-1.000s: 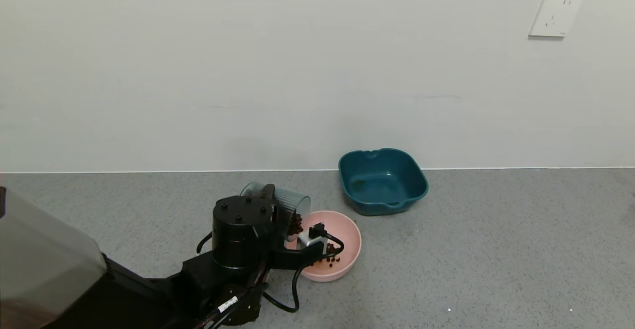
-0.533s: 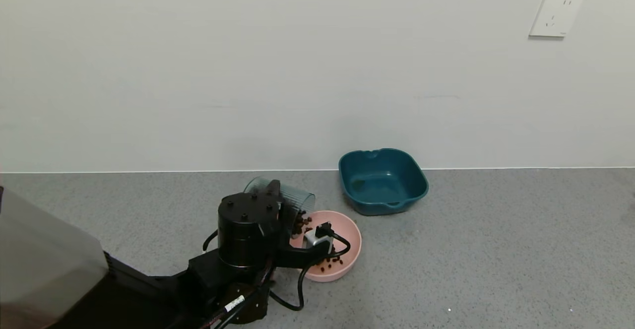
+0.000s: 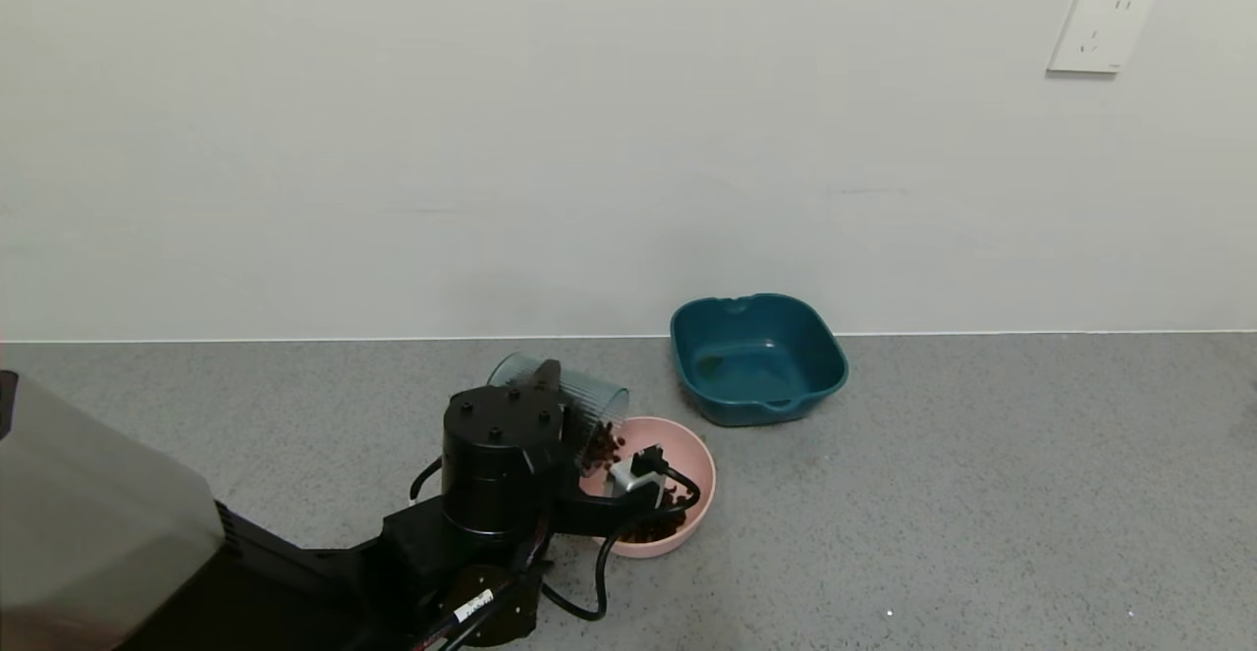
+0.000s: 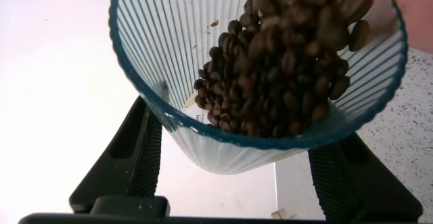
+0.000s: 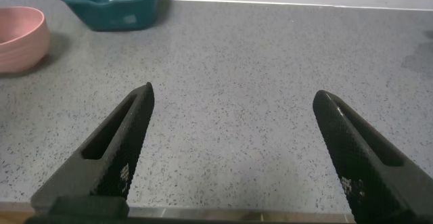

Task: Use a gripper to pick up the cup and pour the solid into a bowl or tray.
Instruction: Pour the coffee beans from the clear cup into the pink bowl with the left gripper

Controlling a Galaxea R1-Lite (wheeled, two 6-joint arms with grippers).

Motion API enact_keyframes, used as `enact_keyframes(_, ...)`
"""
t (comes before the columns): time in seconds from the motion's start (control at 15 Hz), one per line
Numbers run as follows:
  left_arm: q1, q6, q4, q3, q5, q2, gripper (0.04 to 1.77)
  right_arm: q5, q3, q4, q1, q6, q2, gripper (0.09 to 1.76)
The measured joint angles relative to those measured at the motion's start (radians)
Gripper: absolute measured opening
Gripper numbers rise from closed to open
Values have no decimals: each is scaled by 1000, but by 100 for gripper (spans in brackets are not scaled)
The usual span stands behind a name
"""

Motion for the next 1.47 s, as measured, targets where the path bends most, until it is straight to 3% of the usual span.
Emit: enact_keyframes(1.47, -6, 9, -5, 10, -1, -3, 126, 0, 0, 0, 0, 1, 0, 171)
